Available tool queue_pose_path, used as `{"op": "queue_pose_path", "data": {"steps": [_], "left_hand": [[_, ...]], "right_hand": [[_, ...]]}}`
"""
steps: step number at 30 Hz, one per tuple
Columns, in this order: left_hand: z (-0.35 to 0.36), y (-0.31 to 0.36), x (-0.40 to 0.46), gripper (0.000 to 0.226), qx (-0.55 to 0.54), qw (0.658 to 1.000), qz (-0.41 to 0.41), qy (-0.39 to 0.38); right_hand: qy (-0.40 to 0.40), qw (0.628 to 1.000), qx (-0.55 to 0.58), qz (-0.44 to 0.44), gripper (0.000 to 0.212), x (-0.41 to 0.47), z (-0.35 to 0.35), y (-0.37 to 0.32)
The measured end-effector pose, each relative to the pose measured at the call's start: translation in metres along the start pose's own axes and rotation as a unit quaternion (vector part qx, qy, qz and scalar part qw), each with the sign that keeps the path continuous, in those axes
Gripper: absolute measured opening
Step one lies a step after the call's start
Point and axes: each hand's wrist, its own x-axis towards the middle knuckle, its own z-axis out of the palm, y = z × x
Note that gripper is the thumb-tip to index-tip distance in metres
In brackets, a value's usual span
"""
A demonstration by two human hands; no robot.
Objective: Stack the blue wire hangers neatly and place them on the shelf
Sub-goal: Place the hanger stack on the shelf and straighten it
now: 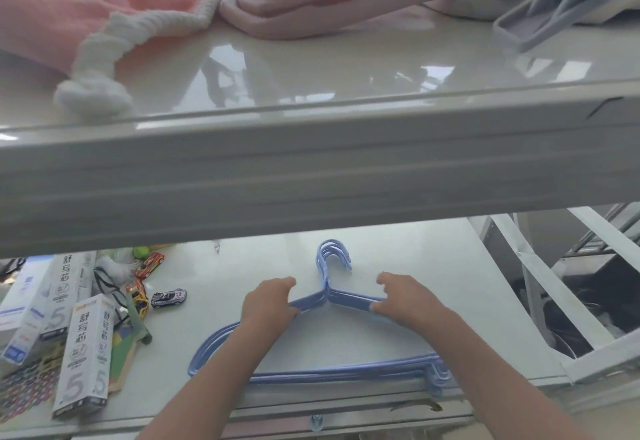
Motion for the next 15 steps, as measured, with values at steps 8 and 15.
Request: {"op": "queue_pose_path", "data": {"steps": [8,15], "left_hand": [[0.001,-0.075,-0.036,0.010,0.019,0.971,-0.226,-0.076],[0.006,-0.078,-0.037,0.024,0.091,0.963,-0.251,-0.031]], "right_hand": [[-0.073,0.970,0.034,0.230,0.025,-0.055,-0.025,0.088],[-0.035,0.977,-0.022,0.211,0.013,-0.051,-0.014,0.077]]}}
